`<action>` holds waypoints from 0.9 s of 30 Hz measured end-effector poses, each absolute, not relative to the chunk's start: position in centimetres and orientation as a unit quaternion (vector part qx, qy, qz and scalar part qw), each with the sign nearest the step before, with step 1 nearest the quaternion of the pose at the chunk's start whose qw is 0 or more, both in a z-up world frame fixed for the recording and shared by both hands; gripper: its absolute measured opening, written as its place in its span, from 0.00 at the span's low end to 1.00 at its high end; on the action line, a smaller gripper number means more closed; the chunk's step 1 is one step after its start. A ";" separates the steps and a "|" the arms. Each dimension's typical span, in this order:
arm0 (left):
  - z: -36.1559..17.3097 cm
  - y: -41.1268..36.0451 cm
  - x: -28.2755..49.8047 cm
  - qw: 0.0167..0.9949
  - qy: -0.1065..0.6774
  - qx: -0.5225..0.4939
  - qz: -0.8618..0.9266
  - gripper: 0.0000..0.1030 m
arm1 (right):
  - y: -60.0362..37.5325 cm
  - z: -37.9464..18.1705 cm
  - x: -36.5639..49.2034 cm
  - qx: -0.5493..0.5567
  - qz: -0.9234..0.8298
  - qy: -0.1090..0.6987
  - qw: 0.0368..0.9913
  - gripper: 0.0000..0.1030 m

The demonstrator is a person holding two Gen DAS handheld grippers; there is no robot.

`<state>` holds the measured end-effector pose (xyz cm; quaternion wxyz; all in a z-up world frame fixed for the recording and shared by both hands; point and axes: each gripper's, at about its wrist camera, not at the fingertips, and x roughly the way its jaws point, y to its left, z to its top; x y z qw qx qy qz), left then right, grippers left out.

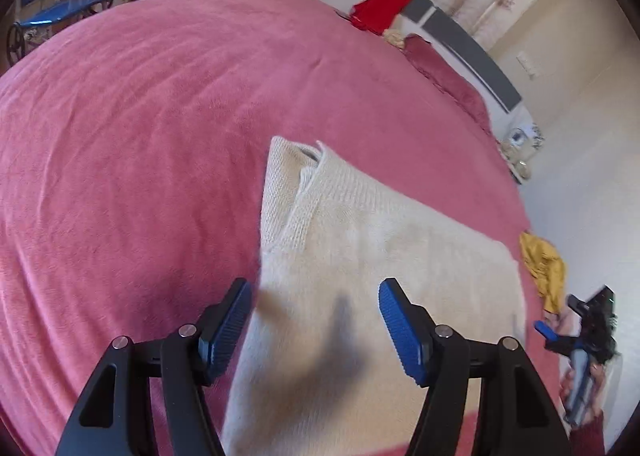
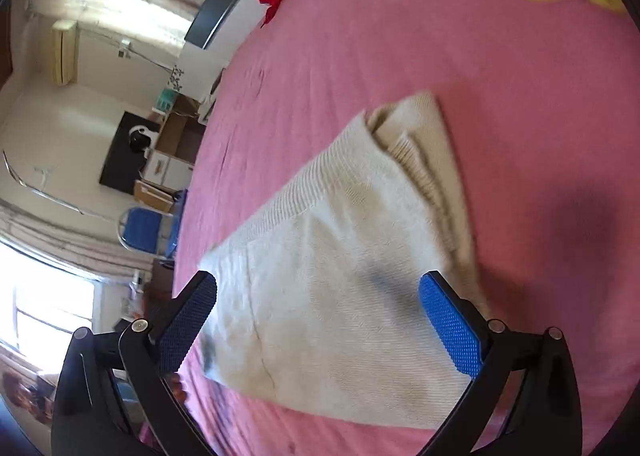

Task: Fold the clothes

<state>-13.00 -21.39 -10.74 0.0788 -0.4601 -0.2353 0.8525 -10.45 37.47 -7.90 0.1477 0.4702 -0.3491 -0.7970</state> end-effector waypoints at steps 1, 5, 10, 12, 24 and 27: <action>-10.4 -22.0 -12.4 0.079 -0.235 -0.462 0.852 0.66 | 37.4 -7.0 -9.5 0.473 -0.807 -0.324 0.139 1.00; -9.5 -24.4 -10.6 0.072 -0.243 -0.474 0.843 0.66 | 34.2 -3.6 -9.7 0.466 -0.846 -0.228 0.127 1.00; -7.6 -26.3 -8.6 0.062 -0.275 -0.454 0.845 0.66 | 31.4 2.5 -5.9 0.390 -0.899 -0.130 0.152 1.00; -6.2 -26.1 -8.3 0.069 -0.268 -0.442 0.853 0.66 | 30.5 5.3 -4.0 0.323 -0.925 -0.118 0.160 1.00; -1.6 -21.4 -3.7 0.110 -0.154 -0.403 0.895 0.66 | 29.5 4.8 -1.9 0.303 -0.885 -0.293 0.199 1.00; -2.2 -21.3 -2.9 0.115 -0.173 -0.414 0.886 0.66 | 30.8 1.3 -2.7 0.320 -0.847 -0.373 0.206 1.00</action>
